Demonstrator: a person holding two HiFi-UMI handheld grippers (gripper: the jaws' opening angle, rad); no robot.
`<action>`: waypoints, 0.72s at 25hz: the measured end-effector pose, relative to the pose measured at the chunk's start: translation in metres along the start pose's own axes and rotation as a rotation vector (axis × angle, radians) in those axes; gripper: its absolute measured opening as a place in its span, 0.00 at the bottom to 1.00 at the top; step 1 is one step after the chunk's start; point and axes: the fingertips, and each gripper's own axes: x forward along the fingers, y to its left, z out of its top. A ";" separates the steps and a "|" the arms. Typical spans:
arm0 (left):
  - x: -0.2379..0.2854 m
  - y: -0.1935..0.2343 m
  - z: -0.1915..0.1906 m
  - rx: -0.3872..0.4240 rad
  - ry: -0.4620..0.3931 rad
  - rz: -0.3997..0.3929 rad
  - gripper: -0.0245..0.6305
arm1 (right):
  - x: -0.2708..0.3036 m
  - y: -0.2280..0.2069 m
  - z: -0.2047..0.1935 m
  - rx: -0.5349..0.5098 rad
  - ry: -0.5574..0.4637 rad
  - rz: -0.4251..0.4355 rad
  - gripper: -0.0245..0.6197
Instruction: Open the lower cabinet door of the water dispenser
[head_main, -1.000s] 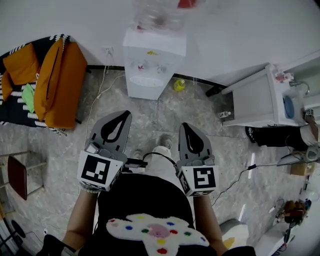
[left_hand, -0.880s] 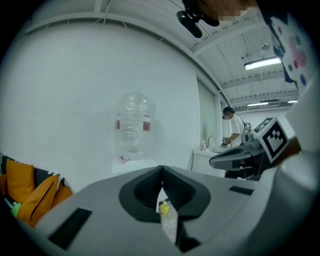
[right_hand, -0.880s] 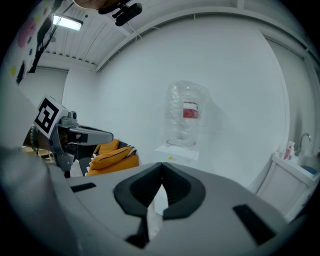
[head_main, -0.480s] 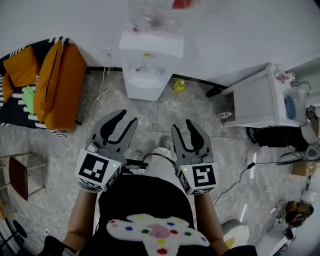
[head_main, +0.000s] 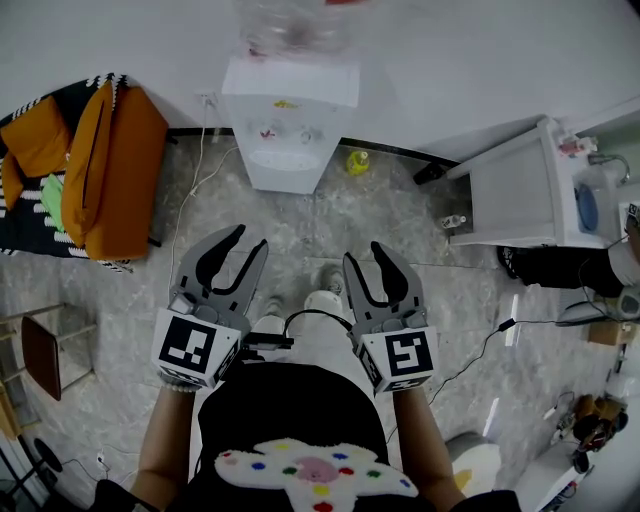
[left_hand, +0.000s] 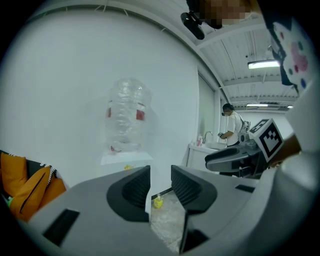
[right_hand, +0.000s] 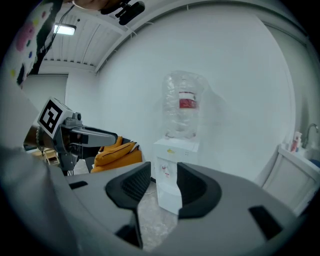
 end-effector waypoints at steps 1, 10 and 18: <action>0.003 -0.001 -0.002 0.004 0.011 -0.002 0.23 | 0.001 -0.002 -0.003 -0.002 0.008 0.005 0.27; 0.037 -0.012 -0.008 0.036 0.017 0.007 0.23 | 0.021 -0.026 -0.019 0.005 0.030 0.060 0.28; 0.069 -0.010 -0.021 0.007 0.042 0.052 0.23 | 0.046 -0.057 -0.047 -0.008 0.070 0.090 0.28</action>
